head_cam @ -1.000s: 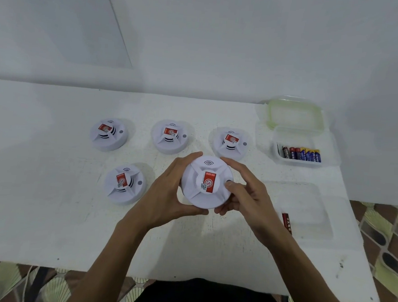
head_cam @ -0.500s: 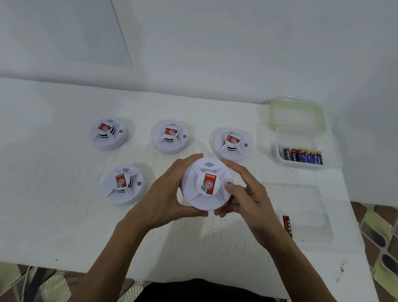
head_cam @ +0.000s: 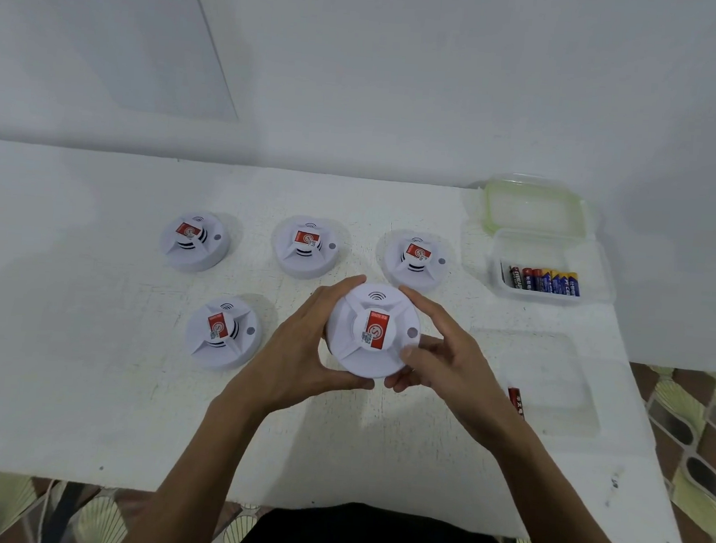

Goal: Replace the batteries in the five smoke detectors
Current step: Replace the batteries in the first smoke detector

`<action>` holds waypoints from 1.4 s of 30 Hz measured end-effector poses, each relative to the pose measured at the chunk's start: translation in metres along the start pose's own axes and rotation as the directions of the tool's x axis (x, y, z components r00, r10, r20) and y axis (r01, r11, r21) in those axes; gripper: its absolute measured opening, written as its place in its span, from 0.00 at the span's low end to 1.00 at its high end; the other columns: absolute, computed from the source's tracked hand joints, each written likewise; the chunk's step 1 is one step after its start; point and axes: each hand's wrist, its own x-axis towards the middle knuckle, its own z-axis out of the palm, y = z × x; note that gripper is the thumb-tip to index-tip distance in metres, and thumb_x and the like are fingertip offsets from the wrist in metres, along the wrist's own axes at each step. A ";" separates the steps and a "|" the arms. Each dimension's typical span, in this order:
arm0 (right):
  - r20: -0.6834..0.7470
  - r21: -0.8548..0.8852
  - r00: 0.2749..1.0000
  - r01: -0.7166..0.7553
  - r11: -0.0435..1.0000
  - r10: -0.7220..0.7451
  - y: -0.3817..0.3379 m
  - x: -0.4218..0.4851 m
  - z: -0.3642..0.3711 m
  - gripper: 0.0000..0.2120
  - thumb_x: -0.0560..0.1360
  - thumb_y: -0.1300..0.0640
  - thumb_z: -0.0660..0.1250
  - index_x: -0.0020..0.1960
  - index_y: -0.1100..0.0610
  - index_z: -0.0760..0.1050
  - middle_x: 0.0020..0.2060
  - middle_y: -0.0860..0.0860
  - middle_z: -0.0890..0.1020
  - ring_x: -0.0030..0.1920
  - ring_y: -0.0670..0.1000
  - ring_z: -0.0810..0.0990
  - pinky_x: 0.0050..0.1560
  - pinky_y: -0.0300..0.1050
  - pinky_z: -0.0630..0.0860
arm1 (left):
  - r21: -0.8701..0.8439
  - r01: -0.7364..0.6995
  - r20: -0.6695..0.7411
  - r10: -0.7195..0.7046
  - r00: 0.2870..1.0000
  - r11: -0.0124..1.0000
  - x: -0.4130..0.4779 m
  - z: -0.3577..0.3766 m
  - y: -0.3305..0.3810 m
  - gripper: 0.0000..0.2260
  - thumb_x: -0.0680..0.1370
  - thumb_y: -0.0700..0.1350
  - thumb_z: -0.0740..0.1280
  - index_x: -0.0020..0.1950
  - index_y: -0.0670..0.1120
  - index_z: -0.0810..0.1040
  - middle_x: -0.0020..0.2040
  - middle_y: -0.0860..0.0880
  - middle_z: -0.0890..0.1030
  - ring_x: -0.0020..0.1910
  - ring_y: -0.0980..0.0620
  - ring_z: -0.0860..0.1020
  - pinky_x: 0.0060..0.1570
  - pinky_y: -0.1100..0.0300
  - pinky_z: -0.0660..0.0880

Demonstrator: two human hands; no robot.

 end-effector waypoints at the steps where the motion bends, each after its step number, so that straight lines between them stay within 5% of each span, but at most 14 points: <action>1: 0.033 -0.023 0.999 0.002 1.000 -0.001 -0.001 -0.001 -0.002 0.30 0.77 0.64 0.66 0.73 0.44 0.63 0.52 0.49 0.84 0.42 0.55 0.85 0.44 0.45 0.82 | -0.013 0.005 -0.013 -0.005 1.000 1.000 0.000 -0.001 0.001 0.37 0.59 0.79 0.60 0.65 0.74 0.53 0.69 0.59 0.61 0.68 0.69 0.61 0.70 0.68 0.55; 4: 0.117 -0.099 0.993 0.023 0.995 -0.011 -0.002 -0.005 -0.007 0.38 0.75 0.66 0.70 0.76 0.43 0.57 0.55 0.48 0.83 0.46 0.53 0.83 0.49 0.45 0.82 | 0.033 -0.045 -0.017 0.046 0.999 0.998 -0.001 -0.003 0.007 0.37 0.62 0.76 0.63 0.67 0.68 0.56 0.65 0.76 0.62 0.64 0.77 0.61 0.61 0.80 0.58; 10: 0.155 -0.169 0.988 0.041 0.985 -0.015 0.002 -0.003 -0.011 0.39 0.75 0.62 0.71 0.75 0.39 0.55 0.57 0.39 0.80 0.49 0.55 0.81 0.48 0.42 0.80 | 0.051 -0.025 -0.008 0.025 1.000 0.998 -0.003 -0.003 0.011 0.36 0.61 0.73 0.68 0.61 0.82 0.51 0.61 0.83 0.60 0.61 0.80 0.61 0.63 0.75 0.63; 14: 0.158 -0.183 0.987 0.044 0.982 -0.015 0.006 -0.004 -0.012 0.38 0.75 0.61 0.71 0.75 0.39 0.55 0.58 0.45 0.81 0.48 0.56 0.81 0.50 0.46 0.81 | 0.055 -0.002 -0.029 0.004 1.000 0.998 -0.004 -0.001 0.010 0.35 0.62 0.69 0.72 0.60 0.83 0.52 0.64 0.75 0.61 0.58 0.83 0.61 0.72 0.56 0.61; 16: 0.155 -0.187 0.988 0.043 0.981 -0.014 0.007 -0.004 -0.012 0.38 0.75 0.61 0.71 0.75 0.39 0.56 0.59 0.43 0.80 0.49 0.56 0.82 0.51 0.47 0.82 | 0.070 -0.022 -0.011 0.023 1.000 0.997 -0.005 -0.002 0.010 0.35 0.61 0.73 0.68 0.61 0.81 0.53 0.61 0.82 0.62 0.60 0.83 0.60 0.69 0.67 0.60; 19: 0.149 -0.188 0.989 0.040 0.981 -0.012 0.008 -0.004 -0.012 0.38 0.75 0.60 0.71 0.75 0.38 0.56 0.59 0.40 0.79 0.50 0.54 0.82 0.52 0.46 0.81 | 0.060 -0.036 -0.013 0.037 0.999 0.998 -0.005 0.000 0.006 0.38 0.62 0.76 0.64 0.68 0.67 0.57 0.67 0.71 0.62 0.65 0.77 0.61 0.63 0.77 0.59; 25: 0.142 -0.190 0.989 0.053 0.980 -0.026 0.009 -0.005 -0.012 0.38 0.75 0.61 0.71 0.74 0.38 0.56 0.57 0.40 0.81 0.47 0.52 0.82 0.51 0.44 0.81 | 0.060 -0.056 0.004 0.056 0.998 0.997 -0.005 0.000 -0.004 0.40 0.65 0.62 0.74 0.70 0.62 0.56 0.69 0.65 0.63 0.67 0.71 0.63 0.67 0.72 0.63; 29: 0.140 -0.188 0.990 0.051 0.981 -0.025 0.009 -0.006 -0.012 0.38 0.75 0.62 0.71 0.75 0.40 0.55 0.57 0.47 0.82 0.43 0.48 0.81 0.48 0.42 0.79 | 0.036 -0.058 -0.009 0.058 0.998 0.998 -0.005 -0.001 0.000 0.39 0.63 0.69 0.70 0.69 0.64 0.56 0.66 0.74 0.62 0.66 0.74 0.62 0.60 0.80 0.61; 34: 0.131 -0.206 0.991 0.045 0.978 -0.017 0.011 -0.005 -0.012 0.38 0.74 0.60 0.72 0.74 0.37 0.55 0.58 0.47 0.81 0.46 0.50 0.82 0.53 0.48 0.81 | 0.032 -0.048 -0.018 0.049 0.999 0.998 -0.006 0.002 0.000 0.37 0.63 0.71 0.68 0.67 0.65 0.55 0.66 0.67 0.61 0.63 0.79 0.61 0.60 0.81 0.58; 37: 0.134 -0.205 0.991 0.046 0.978 -0.018 0.012 -0.004 -0.012 0.38 0.74 0.60 0.72 0.74 0.37 0.56 0.58 0.45 0.81 0.48 0.54 0.82 0.54 0.51 0.81 | -0.013 -0.017 -0.054 0.016 0.998 1.000 -0.005 0.004 -0.001 0.35 0.60 0.78 0.62 0.64 0.74 0.56 0.64 0.65 0.61 0.63 0.76 0.62 0.64 0.76 0.58; 42: 0.143 -0.194 0.989 0.053 0.980 -0.025 0.013 -0.003 -0.013 0.38 0.74 0.58 0.72 0.75 0.38 0.56 0.59 0.45 0.80 0.50 0.56 0.82 0.54 0.53 0.81 | 0.050 -0.049 0.002 0.049 0.999 0.998 -0.003 0.000 -0.003 0.40 0.63 0.69 0.70 0.69 0.63 0.56 0.68 0.67 0.62 0.65 0.75 0.61 0.60 0.80 0.60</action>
